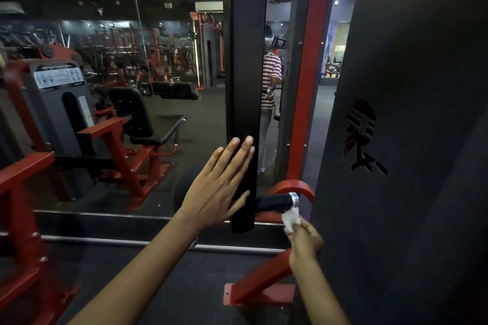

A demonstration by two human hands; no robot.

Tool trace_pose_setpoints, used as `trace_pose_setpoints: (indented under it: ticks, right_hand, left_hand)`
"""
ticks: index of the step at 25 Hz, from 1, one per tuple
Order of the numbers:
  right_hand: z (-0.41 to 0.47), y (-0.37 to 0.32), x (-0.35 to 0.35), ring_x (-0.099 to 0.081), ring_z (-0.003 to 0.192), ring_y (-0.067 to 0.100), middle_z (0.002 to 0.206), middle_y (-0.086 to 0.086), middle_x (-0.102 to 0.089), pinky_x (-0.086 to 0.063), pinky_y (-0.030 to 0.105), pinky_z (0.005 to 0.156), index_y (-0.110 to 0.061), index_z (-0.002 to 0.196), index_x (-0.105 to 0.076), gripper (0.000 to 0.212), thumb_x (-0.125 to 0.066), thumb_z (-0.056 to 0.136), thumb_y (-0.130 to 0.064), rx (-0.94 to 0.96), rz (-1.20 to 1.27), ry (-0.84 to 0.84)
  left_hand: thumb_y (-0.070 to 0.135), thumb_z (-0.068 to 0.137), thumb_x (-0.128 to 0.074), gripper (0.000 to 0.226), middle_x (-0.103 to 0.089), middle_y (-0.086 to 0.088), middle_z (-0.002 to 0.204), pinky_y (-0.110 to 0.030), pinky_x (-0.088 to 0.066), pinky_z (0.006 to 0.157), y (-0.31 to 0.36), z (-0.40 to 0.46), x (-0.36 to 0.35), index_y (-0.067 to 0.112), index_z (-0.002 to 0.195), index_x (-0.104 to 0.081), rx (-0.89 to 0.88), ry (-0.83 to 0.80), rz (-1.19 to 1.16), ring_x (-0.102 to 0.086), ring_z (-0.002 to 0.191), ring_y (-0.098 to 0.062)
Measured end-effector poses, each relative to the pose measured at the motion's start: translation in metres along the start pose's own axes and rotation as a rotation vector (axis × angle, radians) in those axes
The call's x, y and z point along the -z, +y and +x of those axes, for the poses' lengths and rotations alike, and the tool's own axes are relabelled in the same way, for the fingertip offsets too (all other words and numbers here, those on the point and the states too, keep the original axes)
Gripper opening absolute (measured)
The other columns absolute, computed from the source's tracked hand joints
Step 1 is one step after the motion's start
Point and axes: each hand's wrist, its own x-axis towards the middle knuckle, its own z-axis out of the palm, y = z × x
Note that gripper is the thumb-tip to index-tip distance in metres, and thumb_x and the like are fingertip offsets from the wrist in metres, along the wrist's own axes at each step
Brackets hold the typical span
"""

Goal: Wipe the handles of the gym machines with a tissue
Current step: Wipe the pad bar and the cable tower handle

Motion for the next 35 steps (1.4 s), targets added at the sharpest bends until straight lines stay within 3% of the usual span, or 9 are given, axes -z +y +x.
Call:
trace_pose_setpoints:
  ticks: [3,8,12,17,22,26,28,31,35]
  right_hand:
    - [0.003,-0.019,-0.010,-0.062,0.051,0.007,0.066,0.004,-0.064,-0.049,0.011,0.045,-0.002,0.075,-0.057,0.022,-0.048,0.086,0.015,-0.201,0.279,-0.028]
    - [-0.016,-0.010,-0.035,-0.050,0.035,0.004,0.042,-0.001,-0.055,-0.035,0.009,0.032,-0.010,0.069,-0.049,0.034,-0.036,0.088,0.015,-0.410,0.223,-0.178]
    - [-0.029,0.000,-0.049,-0.038,0.030,0.000,0.036,-0.006,-0.045,-0.024,0.010,0.030,-0.012,0.066,-0.045,0.040,-0.028,0.087,0.017,-0.430,0.104,-0.300]
    - [-0.027,0.001,-0.042,-0.037,0.044,0.005,0.058,-0.001,-0.046,-0.023,0.015,0.037,-0.014,0.069,-0.047,0.038,-0.034,0.087,0.018,-0.330,-0.207,-0.405]
    - [-0.033,-0.007,-0.035,-0.035,0.049,0.012,0.044,-0.003,-0.047,-0.022,0.020,0.050,-0.010,0.062,-0.053,0.036,-0.036,0.080,0.016,-0.235,-0.322,-0.397]
    - [-0.040,-0.022,-0.019,-0.043,0.041,0.009,0.059,0.007,-0.053,-0.030,0.018,0.041,-0.004,0.076,-0.061,0.026,-0.039,0.083,0.010,-0.183,-0.386,-0.397]
    - [-0.042,-0.037,-0.018,-0.048,0.041,0.009,0.063,0.012,-0.059,-0.037,0.018,0.036,0.000,0.075,-0.063,0.023,-0.044,0.085,0.009,-0.075,-0.333,-0.395]
    - [-0.042,-0.058,-0.019,-0.059,0.050,0.014,0.060,0.007,-0.066,-0.051,0.020,0.047,-0.007,0.064,-0.066,0.024,-0.058,0.086,-0.001,0.165,-0.315,-0.352]
    - [-0.056,-0.071,0.001,-0.065,0.063,0.014,0.073,0.006,-0.071,-0.050,0.016,0.053,-0.016,0.069,-0.068,0.014,-0.071,0.082,-0.017,0.445,-0.544,-0.341]
  left_hand:
    - [0.049,0.092,-0.039,0.080,0.002,-0.014,0.158,-0.043,-0.015,0.117,0.000,-0.001,-0.001,0.004,0.150,-0.007,-0.003,-0.001,-0.001,0.002,0.146,-0.030]
    - [0.048,0.092,-0.039,0.080,0.002,-0.013,0.158,-0.043,-0.015,0.117,0.000,-0.001,0.000,0.004,0.150,-0.005,-0.004,0.003,-0.010,0.002,0.146,-0.030]
    - [0.048,0.092,-0.039,0.080,0.001,-0.013,0.158,-0.043,-0.014,0.117,-0.001,-0.001,-0.001,0.004,0.150,-0.006,-0.012,0.005,-0.011,0.001,0.146,-0.030]
    - [0.049,0.092,-0.039,0.082,0.002,-0.013,0.158,-0.043,-0.012,0.118,-0.002,-0.002,-0.001,0.004,0.150,-0.003,-0.012,0.000,-0.022,0.002,0.146,-0.030]
    - [0.049,0.092,-0.038,0.082,0.004,-0.013,0.158,-0.043,-0.013,0.117,-0.001,-0.003,0.003,0.005,0.150,-0.002,-0.007,-0.038,-0.036,0.003,0.146,-0.029]
    - [0.046,0.091,-0.042,0.082,0.004,-0.012,0.159,-0.043,-0.012,0.117,-0.001,-0.003,0.009,0.005,0.150,-0.002,0.005,-0.070,-0.073,0.004,0.146,-0.028]
    - [0.042,0.091,-0.043,0.080,0.004,-0.012,0.159,-0.043,-0.012,0.117,-0.001,-0.004,0.013,0.005,0.150,-0.004,0.011,-0.081,-0.105,0.004,0.146,-0.028]
    - [0.040,0.091,-0.042,0.077,0.003,-0.011,0.159,-0.042,-0.012,0.117,0.004,-0.006,0.019,0.004,0.150,-0.008,0.012,-0.088,-0.168,0.004,0.146,-0.027]
    - [0.037,0.090,-0.042,0.073,-0.008,-0.014,0.158,-0.039,-0.012,0.116,0.015,-0.020,0.023,0.003,0.149,-0.015,-0.020,-0.092,-0.321,-0.005,0.146,-0.025]
